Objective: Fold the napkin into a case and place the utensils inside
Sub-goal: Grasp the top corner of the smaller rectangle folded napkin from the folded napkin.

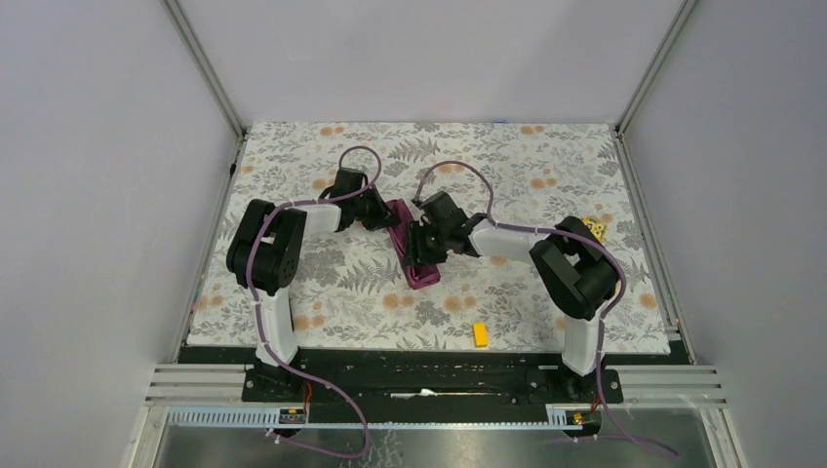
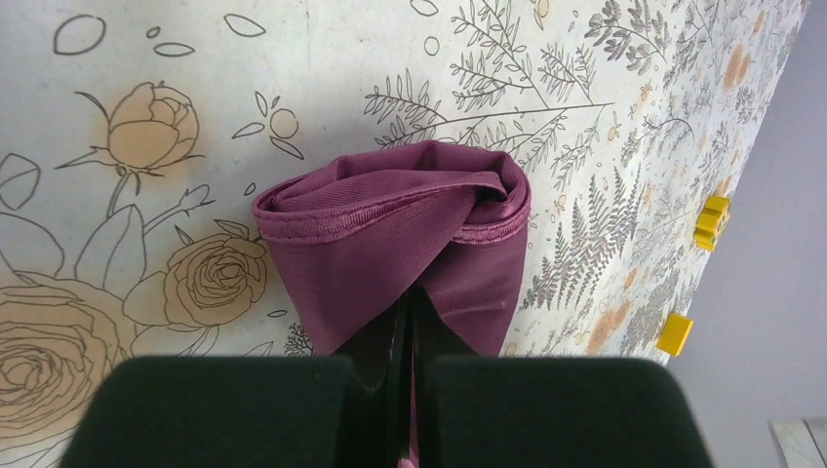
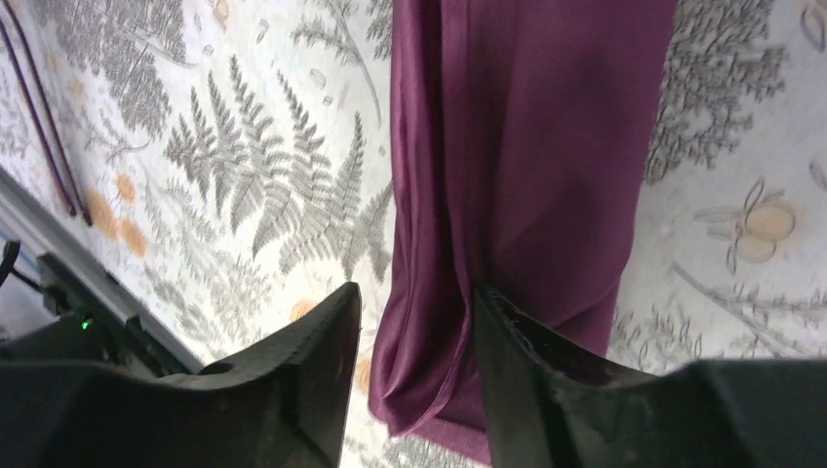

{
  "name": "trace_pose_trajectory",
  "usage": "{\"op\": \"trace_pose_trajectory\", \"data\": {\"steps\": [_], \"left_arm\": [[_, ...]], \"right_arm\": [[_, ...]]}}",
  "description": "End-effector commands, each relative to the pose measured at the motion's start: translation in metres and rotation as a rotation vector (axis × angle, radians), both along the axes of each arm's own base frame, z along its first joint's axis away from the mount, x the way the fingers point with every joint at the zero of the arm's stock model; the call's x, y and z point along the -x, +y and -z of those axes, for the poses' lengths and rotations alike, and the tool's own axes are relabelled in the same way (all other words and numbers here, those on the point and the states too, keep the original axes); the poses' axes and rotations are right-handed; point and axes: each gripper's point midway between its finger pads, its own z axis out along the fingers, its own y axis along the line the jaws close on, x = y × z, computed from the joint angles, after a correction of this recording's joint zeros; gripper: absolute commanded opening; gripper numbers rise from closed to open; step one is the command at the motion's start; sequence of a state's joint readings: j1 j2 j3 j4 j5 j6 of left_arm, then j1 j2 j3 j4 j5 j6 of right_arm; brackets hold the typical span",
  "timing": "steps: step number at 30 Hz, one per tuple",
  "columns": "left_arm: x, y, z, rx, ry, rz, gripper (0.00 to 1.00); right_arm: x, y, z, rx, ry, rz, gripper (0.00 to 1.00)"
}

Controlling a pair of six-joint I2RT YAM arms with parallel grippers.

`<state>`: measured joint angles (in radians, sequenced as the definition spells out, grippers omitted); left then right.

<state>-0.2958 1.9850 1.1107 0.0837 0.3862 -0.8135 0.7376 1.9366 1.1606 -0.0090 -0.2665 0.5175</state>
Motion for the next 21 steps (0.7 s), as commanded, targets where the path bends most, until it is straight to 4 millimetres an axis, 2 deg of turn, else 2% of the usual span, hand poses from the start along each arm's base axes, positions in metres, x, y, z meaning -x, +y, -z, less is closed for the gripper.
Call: {"op": "trace_pose_trajectory", "data": {"steps": [1, 3, 8, 15, 19, 21], "left_arm": [[0.001, 0.019, 0.021, -0.112, 0.015, -0.019, 0.0], [0.001, 0.019, 0.022, -0.116, 0.017, -0.015, 0.0], [0.001, 0.017, 0.02, -0.107, 0.018, -0.012, 0.0], [0.003, 0.016, 0.02, -0.095, 0.026, -0.014, 0.0], [0.004, 0.015, 0.021, -0.083, 0.033, -0.015, 0.0], [0.004, 0.015, 0.02, -0.083, 0.031, -0.015, 0.0]], "right_arm": [[0.012, -0.004, -0.051, -0.034, 0.005, -0.087, 0.59], [0.005, -0.001, -0.063, -0.071, -0.01, -0.103, 0.67], [-0.024, 0.008, -0.074, -0.213, 0.031, -0.099, 0.68], [-0.041, 0.015, -0.06, -0.31, 0.08, -0.101, 0.68], [-0.031, 0.019, -0.04, -0.349, 0.158, -0.099, 0.58], [-0.024, 0.018, -0.032, -0.367, 0.176, -0.09, 0.48]]}}
